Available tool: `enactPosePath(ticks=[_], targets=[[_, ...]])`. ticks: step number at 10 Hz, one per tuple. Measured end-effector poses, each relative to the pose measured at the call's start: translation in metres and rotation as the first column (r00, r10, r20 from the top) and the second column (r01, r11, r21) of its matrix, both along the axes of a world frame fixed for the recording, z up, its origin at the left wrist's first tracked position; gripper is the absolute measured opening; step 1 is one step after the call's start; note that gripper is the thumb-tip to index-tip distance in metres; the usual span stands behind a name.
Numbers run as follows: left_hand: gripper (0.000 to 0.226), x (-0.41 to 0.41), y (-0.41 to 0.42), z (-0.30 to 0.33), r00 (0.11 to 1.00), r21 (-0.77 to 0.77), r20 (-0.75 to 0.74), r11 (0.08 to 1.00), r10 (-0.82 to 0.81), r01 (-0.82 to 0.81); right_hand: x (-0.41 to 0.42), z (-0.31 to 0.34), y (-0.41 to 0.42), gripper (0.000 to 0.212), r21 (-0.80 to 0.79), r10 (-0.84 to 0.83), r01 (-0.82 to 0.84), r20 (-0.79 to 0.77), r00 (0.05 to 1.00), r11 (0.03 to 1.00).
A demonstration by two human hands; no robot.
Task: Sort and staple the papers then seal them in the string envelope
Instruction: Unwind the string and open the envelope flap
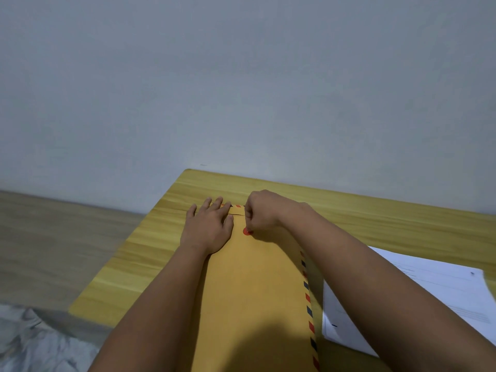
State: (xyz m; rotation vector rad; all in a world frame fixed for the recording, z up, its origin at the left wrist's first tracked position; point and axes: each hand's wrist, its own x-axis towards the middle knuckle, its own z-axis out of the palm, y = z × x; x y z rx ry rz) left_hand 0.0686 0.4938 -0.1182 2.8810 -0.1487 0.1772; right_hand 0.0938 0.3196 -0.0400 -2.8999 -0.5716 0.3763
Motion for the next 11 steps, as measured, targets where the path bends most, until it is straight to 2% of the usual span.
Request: enactPosePath(ticks=[1, 2, 6, 7, 8, 9, 10, 11], targets=[[0.055, 0.0, 0.0, -0.001, 1.0, -0.006, 0.006, 1.0, -0.002, 0.002, -0.001, 0.001, 0.007, 0.002, -0.097, 0.039, -0.031, 0.082, 0.996, 0.995], [0.055, 0.0, 0.0, -0.001, 1.0, -0.008, 0.012, 1.0, -0.005, 0.005, -0.001, -0.001, 0.009, 0.008, -0.154, 0.063, -0.046, 0.109, 0.992, 0.987], [0.054, -0.001, -0.001, 0.001, 1.0, -0.015, 0.011, 1.0, -0.004, 0.005, 0.005, 0.015, 0.002, 0.03, -0.225, 0.08, -0.048, 0.134, 0.988, 0.973], [0.054, -0.001, -0.001, 0.001, 1.0, -0.008, 0.009, 1.0, -0.006, 0.006, 0.004, 0.01, 0.001, 0.022, -0.146, 0.063, -0.041, 0.151, 0.987, 0.988], [0.055, -0.001, -0.001, 0.001, 1.0, -0.006, 0.012, 1.0, -0.007, 0.007, 0.001, -0.002, 0.002, 0.016, 0.077, 0.014, -0.021, 0.081, 0.997, 0.997], [0.055, -0.001, 0.0, 0.0, 1.0, -0.004, 0.007, 1.0, -0.007, 0.007, -0.007, -0.008, 0.001, 0.016, 0.342, 0.012, 0.023, -0.102, 0.995, 0.939], [0.055, -0.001, -0.001, 0.001, 1.0, 0.001, 0.007, 1.0, -0.003, 0.003, -0.014, -0.003, -0.009, 0.013, 0.401, 0.034, 0.101, -0.316, 0.948, 0.91], [0.055, 0.0, -0.001, 0.0, 1.0, -0.001, 0.008, 1.0, 0.004, -0.004, -0.014, 0.007, -0.027, 0.018, 0.219, -0.009, 0.105, -0.398, 0.917, 0.97]])
